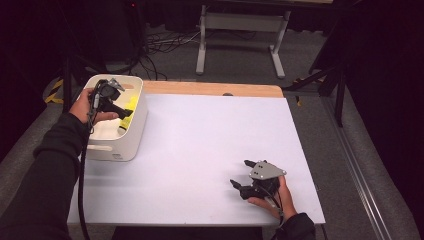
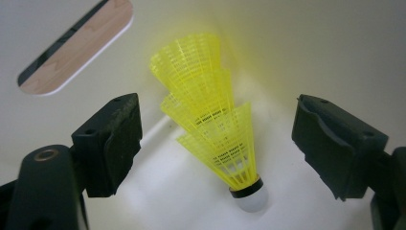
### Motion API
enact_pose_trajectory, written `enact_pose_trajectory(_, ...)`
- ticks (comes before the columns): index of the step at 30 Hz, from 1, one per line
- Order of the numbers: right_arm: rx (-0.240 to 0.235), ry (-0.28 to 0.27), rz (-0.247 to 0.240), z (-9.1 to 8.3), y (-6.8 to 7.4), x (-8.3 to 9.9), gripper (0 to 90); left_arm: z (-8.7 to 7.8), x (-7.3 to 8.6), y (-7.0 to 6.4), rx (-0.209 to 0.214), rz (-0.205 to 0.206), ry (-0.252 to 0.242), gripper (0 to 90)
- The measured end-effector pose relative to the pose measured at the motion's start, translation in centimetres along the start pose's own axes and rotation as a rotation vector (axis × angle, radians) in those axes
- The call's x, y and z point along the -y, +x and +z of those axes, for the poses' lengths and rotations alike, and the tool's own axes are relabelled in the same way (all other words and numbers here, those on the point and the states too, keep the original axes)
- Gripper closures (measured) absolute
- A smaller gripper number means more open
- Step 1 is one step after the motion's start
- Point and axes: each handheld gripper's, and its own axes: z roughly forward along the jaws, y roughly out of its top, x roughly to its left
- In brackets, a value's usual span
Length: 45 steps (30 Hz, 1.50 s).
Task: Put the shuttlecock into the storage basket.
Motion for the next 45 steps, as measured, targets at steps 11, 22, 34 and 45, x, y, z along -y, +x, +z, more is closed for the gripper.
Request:
enact_pose_trajectory(11, 0.002, -0.011, 0.002, -0.2, 0.0, -0.1, 20.3, -1.6, -0.1, -0.4, -0.02, 0.012, -0.061, 18.5)
enact_pose_trajectory(22, 0.011, -0.019, 0.002, -0.4, 0.0, -0.2, 20.3, -2.6, 0.6, -0.6, -0.017, -0.009, -0.159, 19.1)
enact_pose_trajectory(34, 0.014, -0.019, -0.002, -0.4, 0.0, -0.2, 20.3, -4.8, 1.2, -0.9, -0.044, -0.025, -0.281, 17.7)
enact_pose_trajectory(45, 0.037, -0.031, 0.006, -0.6, -0.1, -0.3, 19.7, -6.3, 1.8, -1.5, -0.065, -0.021, -0.378, 15.9)
